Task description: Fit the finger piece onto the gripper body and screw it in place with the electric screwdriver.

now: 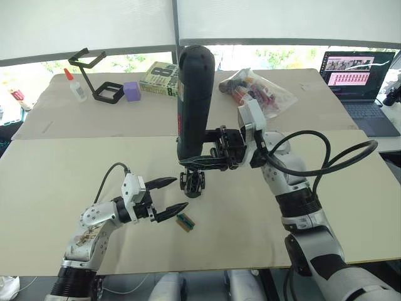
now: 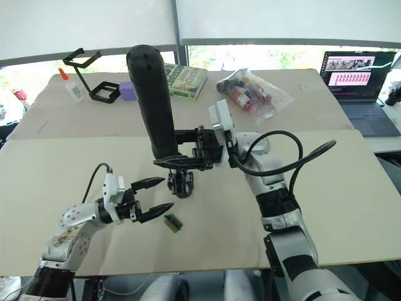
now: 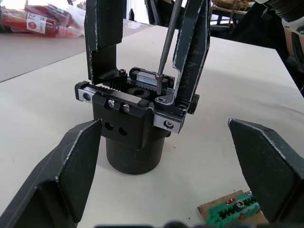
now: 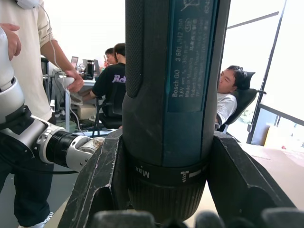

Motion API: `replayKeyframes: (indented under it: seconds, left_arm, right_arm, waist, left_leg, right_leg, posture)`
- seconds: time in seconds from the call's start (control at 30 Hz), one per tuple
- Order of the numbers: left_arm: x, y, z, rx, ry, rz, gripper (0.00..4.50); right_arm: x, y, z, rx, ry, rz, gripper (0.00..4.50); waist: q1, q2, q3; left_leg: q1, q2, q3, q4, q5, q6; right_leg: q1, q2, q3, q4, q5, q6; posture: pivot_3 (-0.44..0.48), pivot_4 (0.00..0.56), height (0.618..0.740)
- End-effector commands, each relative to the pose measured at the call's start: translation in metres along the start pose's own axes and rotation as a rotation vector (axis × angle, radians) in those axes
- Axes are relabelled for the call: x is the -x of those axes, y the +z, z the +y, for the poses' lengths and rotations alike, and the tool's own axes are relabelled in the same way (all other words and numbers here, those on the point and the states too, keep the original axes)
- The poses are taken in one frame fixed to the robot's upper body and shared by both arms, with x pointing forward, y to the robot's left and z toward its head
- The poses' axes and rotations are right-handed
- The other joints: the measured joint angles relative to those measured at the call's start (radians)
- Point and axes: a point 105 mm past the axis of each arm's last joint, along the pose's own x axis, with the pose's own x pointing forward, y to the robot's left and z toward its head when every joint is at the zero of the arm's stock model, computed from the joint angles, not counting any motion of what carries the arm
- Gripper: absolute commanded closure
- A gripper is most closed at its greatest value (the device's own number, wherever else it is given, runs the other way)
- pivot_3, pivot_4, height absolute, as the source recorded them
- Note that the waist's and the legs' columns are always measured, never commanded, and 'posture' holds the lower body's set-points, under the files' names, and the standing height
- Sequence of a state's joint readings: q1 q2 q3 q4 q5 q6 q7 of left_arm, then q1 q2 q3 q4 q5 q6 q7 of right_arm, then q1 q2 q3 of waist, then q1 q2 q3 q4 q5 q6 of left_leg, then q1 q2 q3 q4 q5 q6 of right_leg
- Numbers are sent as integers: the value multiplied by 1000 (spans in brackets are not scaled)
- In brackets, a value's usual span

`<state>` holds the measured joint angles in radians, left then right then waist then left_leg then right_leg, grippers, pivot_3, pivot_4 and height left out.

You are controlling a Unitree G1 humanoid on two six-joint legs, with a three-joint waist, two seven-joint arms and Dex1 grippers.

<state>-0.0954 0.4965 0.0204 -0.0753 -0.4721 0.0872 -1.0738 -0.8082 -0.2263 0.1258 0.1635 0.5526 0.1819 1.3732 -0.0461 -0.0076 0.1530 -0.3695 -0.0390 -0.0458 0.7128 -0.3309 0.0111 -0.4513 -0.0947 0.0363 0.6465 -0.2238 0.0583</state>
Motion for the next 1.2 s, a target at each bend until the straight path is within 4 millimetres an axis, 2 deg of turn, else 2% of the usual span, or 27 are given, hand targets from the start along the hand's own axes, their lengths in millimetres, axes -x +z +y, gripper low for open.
replayKeyframes:
  seconds: [0.03,0.83,1.2]
  left_arm:
    - [2,2,-1,-24,-5,-13,0]
    - [4,-3,-2,-24,-1,-12,0]
    - [-6,-9,8,-59,15,21,0]
  right_arm:
    - [-3,11,0,42,14,-22,2584]
    - [0,9,-3,48,0,9,2584]
    - [-2,7,-4,-1,-22,13,2584]
  waist:
    - [0,0,0]
    - [0,0,0]
    - [0,0,0]
  left_leg:
    - [0,0,0,0,0,0]
    - [0,0,0,0,0,0]
    - [0,0,0,0,0,0]
  right_leg:
    - [0,0,0,0,0,0]
    - [-1,0,0,0,0,0]
    - [-1,0,0,1,0,0]
  posture:
    - [0,150,740]
    - [0,150,740]
    - [0,150,740]
